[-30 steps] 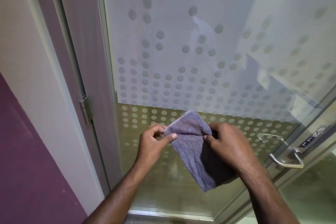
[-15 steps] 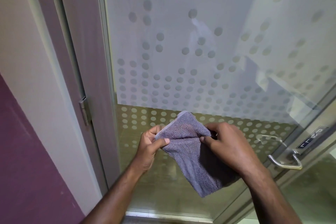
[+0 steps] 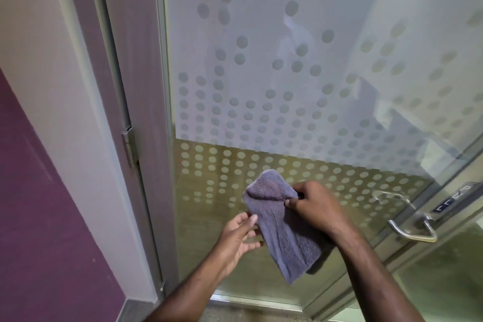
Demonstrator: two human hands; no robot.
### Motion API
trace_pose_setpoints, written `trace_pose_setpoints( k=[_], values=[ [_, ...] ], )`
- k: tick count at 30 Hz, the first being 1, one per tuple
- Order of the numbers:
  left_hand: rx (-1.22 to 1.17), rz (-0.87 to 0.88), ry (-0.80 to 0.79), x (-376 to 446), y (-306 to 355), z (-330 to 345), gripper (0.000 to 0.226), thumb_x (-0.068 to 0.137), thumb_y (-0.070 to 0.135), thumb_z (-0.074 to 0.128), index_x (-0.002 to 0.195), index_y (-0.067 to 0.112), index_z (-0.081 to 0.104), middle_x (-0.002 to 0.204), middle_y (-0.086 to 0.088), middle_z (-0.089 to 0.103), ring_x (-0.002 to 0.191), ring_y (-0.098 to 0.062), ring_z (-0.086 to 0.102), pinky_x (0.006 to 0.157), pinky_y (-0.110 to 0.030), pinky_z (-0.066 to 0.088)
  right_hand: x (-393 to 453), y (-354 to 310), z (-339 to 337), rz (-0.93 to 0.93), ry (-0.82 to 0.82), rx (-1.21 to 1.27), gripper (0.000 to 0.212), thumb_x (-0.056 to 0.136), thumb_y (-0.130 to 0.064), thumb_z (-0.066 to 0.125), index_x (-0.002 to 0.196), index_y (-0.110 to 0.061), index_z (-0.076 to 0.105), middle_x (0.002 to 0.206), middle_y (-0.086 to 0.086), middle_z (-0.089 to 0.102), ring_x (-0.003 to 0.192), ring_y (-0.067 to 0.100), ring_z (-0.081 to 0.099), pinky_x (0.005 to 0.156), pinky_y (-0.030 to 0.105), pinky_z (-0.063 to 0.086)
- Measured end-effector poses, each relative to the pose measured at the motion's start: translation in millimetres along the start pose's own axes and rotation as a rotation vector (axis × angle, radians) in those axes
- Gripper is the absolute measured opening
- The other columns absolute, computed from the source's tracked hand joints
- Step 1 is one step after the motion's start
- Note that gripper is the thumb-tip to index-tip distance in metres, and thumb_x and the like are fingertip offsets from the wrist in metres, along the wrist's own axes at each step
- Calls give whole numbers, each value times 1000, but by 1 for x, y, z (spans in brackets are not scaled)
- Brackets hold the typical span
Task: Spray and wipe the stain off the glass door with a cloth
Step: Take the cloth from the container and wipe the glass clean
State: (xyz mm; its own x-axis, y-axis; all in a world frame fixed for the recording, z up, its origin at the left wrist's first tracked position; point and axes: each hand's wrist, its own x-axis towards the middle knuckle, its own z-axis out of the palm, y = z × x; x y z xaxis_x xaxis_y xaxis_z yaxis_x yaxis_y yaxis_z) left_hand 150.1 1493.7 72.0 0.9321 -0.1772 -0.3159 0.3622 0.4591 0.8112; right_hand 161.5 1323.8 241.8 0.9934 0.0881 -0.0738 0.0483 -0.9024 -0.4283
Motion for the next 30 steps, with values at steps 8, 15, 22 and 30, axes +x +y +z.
trace_pose_setpoints(
  k=[8, 15, 22, 30],
  values=[
    [-69, 73, 67, -4, 24, 25, 33, 88, -1, 75, 120, -4, 67, 110, -18, 79, 95, -25, 76, 84, -35, 61, 4, 4, 2, 13, 57, -87, 19, 88, -21, 70, 71, -20, 61, 62, -6, 58, 65, 12, 54, 55, 28, 37],
    [-327, 84, -81, -9, 50, 32, 60, 69, -1, 73, 127, -3, 60, 120, -24, 73, 102, -31, 73, 92, -42, 60, 5, 11, 0, 28, 53, -61, 33, 88, -20, 71, 61, -20, 51, 57, -6, 52, 58, 6, 48, 52, 29, 32],
    [-570, 182, 467, 14, 57, -26, 38, 96, -15, 54, 129, 4, 51, 100, -16, 69, 87, -28, 68, 75, -36, 56, 9, 20, -5, 14, 29, 84, 28, 89, -20, 73, 63, -19, 60, 53, -9, 56, 55, 6, 51, 54, 30, 34],
    [-211, -203, 207, 5, -12, -27, 66, 89, 33, 71, 145, 4, 51, 123, -19, 67, 107, -36, 67, 86, -50, 59, 16, 15, 15, -13, -39, 223, 17, 93, -18, 73, 76, -19, 73, 68, -7, 71, 63, 9, 63, 60, 28, 43]
  ],
)
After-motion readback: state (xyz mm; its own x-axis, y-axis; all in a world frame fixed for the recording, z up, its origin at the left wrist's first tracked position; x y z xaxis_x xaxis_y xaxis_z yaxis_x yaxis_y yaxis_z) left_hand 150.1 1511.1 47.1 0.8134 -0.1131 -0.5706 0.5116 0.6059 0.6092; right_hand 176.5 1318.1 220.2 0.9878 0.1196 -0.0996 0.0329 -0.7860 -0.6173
